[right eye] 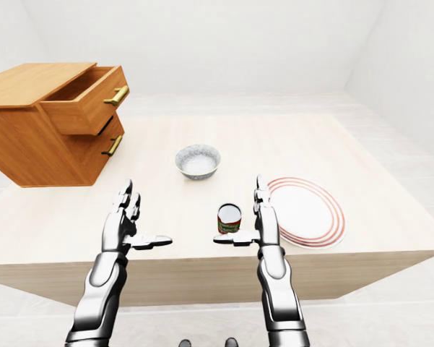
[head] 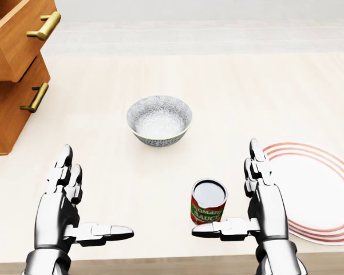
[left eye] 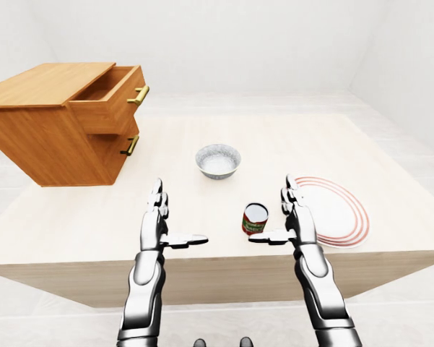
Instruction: Put the bowl on the plate.
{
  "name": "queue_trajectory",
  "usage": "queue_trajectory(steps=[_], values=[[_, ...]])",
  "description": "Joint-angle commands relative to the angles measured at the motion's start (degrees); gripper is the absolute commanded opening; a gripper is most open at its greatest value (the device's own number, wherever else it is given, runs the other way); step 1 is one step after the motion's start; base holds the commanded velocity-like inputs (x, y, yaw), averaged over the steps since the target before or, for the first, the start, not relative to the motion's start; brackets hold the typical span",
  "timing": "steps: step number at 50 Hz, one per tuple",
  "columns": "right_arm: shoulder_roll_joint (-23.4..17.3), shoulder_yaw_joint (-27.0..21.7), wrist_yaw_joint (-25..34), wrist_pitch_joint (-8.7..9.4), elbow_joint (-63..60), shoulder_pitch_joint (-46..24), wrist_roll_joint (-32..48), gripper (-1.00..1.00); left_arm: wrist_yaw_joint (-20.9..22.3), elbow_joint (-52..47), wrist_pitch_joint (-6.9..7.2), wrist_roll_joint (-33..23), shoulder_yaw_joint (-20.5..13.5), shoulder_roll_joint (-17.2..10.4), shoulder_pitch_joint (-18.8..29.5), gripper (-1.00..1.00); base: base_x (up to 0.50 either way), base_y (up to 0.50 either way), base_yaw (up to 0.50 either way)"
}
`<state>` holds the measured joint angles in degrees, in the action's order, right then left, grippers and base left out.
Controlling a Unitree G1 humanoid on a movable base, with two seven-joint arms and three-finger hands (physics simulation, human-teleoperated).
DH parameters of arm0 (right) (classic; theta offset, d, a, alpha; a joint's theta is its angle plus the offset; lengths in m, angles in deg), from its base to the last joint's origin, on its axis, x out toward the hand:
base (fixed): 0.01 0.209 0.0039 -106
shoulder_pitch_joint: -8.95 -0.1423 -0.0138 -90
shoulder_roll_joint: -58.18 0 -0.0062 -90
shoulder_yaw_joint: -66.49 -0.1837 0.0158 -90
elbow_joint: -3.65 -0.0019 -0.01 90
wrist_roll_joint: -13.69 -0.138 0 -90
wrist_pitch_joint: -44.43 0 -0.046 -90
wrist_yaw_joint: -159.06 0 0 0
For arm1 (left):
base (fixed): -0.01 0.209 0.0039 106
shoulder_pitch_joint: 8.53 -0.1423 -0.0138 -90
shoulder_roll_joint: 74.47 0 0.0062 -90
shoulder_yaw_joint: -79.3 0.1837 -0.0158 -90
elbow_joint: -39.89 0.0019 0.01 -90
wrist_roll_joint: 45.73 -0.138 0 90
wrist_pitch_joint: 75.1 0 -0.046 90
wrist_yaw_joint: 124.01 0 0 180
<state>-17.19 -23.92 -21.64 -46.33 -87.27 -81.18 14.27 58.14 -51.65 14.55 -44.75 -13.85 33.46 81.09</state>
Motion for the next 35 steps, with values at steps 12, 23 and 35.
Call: queue_trajectory(steps=[12,23,35], values=[[-0.74,-2.51,0.84,5.76,-13.27,-0.32,-1.51,1.00,2.31,-15.23,5.35,-2.33,0.56,-3.50,-0.89,1.00,0.00,0.00,0.00],[-0.64,-2.74,1.54,5.76,-20.83,-0.29,-0.26,1.00,2.94,-22.67,5.35,-0.35,-0.82,-3.69,-1.10,1.00,0.00,0.00,0.00],[-0.80,-3.98,3.85,5.76,-24.25,0.93,-1.23,1.00,2.72,-23.33,5.35,-0.14,-1.29,-3.71,-0.92,1.00,0.00,0.00,0.00]])
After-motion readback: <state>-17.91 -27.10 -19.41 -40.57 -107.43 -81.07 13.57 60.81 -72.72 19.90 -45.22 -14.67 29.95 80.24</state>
